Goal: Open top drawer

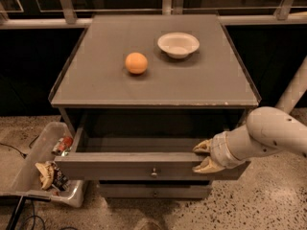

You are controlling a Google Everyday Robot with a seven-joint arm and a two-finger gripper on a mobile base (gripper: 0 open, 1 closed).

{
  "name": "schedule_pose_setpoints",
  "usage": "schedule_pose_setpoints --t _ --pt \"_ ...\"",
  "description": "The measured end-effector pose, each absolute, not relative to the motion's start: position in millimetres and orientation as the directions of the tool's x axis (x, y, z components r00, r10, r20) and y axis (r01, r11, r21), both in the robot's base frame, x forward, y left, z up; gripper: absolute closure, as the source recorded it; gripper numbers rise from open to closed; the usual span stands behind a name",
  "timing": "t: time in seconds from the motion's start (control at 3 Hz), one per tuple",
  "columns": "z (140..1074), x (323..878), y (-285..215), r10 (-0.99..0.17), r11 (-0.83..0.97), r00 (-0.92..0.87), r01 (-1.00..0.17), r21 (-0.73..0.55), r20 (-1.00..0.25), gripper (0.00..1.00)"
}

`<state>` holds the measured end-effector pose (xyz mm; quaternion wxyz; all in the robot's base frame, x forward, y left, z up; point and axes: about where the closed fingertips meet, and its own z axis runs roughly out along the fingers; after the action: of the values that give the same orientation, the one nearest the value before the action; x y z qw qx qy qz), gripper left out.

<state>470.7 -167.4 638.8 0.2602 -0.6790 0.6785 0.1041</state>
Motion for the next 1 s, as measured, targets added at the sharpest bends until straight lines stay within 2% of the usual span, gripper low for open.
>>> schedule_pose_setpoints --t 0.67,1.0 --pt "638.0 461.8 -165.6 -0.868 0.066 0.049 -0.975 -0.213 -0.494 1.00" --pt "638.0 461.8 -165.6 -0.868 0.066 0.050 -0.975 -0.213 -0.494 0.81"
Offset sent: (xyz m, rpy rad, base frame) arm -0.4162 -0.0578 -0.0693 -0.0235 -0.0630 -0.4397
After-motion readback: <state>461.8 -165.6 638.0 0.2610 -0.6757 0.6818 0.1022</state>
